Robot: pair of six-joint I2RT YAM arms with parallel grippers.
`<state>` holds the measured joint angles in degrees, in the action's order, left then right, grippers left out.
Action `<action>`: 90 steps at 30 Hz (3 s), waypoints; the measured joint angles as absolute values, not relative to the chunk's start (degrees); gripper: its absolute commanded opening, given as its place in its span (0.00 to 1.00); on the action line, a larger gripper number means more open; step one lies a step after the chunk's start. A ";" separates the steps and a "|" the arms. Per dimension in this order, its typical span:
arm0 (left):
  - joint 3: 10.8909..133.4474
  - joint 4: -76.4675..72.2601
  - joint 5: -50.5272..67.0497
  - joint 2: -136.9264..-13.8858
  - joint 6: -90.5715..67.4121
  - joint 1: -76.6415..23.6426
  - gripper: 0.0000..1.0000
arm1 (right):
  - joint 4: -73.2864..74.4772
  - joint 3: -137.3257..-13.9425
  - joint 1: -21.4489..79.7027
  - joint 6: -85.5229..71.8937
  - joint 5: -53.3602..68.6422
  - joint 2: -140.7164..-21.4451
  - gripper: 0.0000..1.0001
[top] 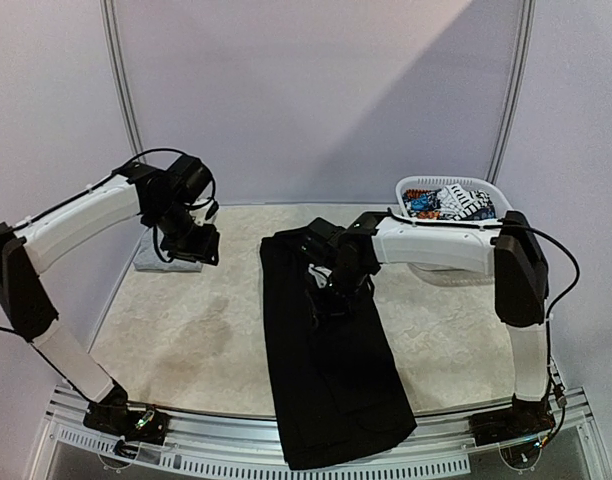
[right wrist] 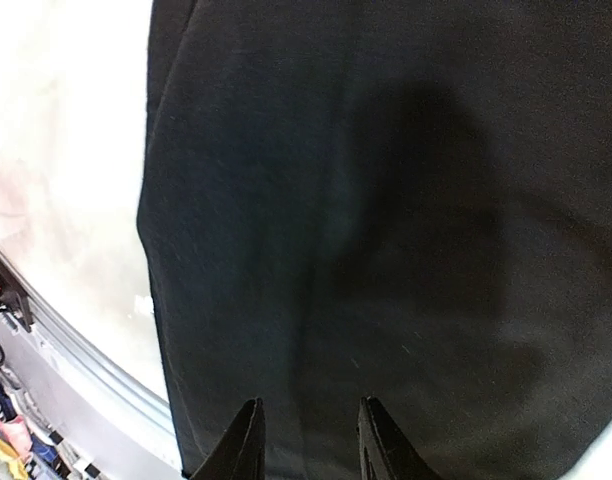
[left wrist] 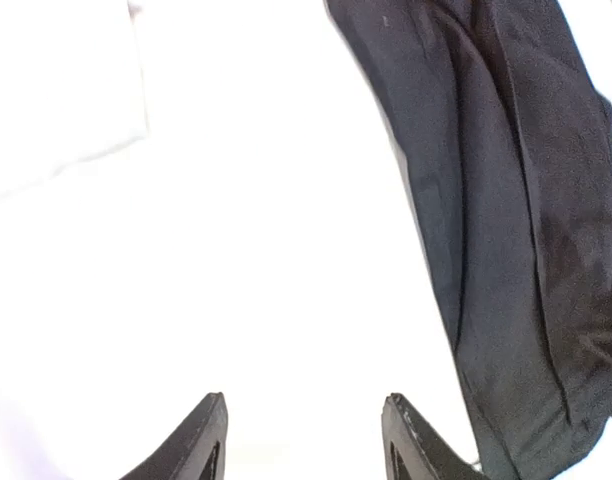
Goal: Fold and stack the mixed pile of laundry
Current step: Rotate the rectangle-folded shirt at the center of the board, then move the rectangle-folded shirt to the center of the board.
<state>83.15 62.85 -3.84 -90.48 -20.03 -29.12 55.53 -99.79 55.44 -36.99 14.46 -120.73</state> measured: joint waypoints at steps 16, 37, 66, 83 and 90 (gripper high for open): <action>64.75 60.69 3.51 -73.43 -23.40 -29.12 0.56 | 42.15 -100.84 53.19 -36.99 19.33 -129.23 0.29; 70.76 62.48 5.65 -76.55 -26.68 -29.15 0.54 | 33.65 -117.05 43.13 -45.36 25.45 -142.96 0.29; 51.16 53.23 8.38 -58.00 -31.38 -29.63 0.91 | 45.60 -99.15 40.58 -39.88 11.07 -106.74 0.62; 47.40 39.72 23.00 -80.36 -31.86 -44.12 0.71 | 51.75 -61.39 51.53 -47.35 12.99 -88.20 0.57; 47.20 39.57 26.17 -84.25 -30.83 -46.30 0.65 | 45.91 -59.33 54.00 -48.69 15.62 -93.25 0.51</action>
